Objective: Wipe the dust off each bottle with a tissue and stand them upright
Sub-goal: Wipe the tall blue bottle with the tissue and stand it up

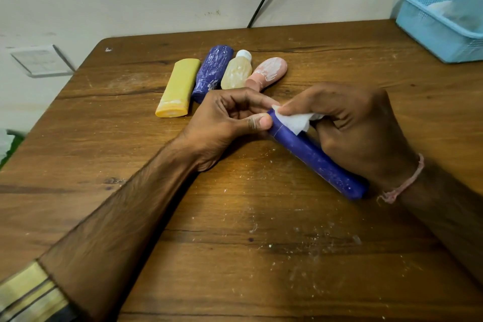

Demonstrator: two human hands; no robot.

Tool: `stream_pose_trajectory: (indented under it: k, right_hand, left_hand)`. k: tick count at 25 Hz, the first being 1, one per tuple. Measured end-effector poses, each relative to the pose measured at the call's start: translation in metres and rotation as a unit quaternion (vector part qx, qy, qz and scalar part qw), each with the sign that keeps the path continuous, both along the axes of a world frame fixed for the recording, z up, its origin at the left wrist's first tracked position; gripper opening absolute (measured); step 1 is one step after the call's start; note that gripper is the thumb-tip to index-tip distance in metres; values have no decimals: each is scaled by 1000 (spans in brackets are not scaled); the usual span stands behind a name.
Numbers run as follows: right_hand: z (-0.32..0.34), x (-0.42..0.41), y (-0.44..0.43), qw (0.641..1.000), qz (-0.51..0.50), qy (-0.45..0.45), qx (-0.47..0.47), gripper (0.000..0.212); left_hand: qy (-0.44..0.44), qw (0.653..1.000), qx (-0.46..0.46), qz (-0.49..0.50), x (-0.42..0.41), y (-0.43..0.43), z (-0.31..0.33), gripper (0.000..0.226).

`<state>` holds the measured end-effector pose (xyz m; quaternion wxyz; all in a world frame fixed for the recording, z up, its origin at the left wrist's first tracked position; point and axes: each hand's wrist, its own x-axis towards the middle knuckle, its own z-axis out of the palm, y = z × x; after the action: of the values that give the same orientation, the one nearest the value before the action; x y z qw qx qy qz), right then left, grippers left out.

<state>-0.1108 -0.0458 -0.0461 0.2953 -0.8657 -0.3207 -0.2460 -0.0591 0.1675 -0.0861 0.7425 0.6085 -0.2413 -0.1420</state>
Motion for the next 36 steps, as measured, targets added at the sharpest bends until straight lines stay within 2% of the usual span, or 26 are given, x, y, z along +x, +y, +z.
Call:
stream_pose_trajectory:
  k: [3,9,12,17,20,25,27,30,33,36]
  right_hand:
    - [3,-7,2,999,19,-25,-35,29]
    - [12,-5,-3,997,-5,-3,-82,32]
    - [13,-8,0,998,-2,11,-67,34]
    - [8,-3,-2,997,-31,8,-63,35]
    - [6,-2,-1,998,-39,23,-41,36]
    - [16,-4,-8,998,8,41,-50,30]
    - [19,-6,-9,999,-9,36,-34,28]
    - [13,-16,8,997,-33,25,-69,33]
    - [20,-23,13,995,0,45,-86,30]
    - [24,-20,6,995,-60,39,-69,26]
  left_hand:
    - [-10,1000,19,2,-1,0,2,37]
    - [-13,999,38,7,-2,-2,3,44]
    - [-32,999,28,3,-1,-4,2,45]
    - [34,998,15,-40,-2,2,1,44]
    - [39,999,13,-22,-1,0,-1,45]
    - [34,999,23,-18,-3,0,1,39]
    - [34,999,30,-13,-4,0,2,38]
    - [19,999,43,-14,-6,-1,4,35]
    - [9,998,57,-9,-7,0,6,35]
    - [19,998,58,-8,-8,-1,7,34]
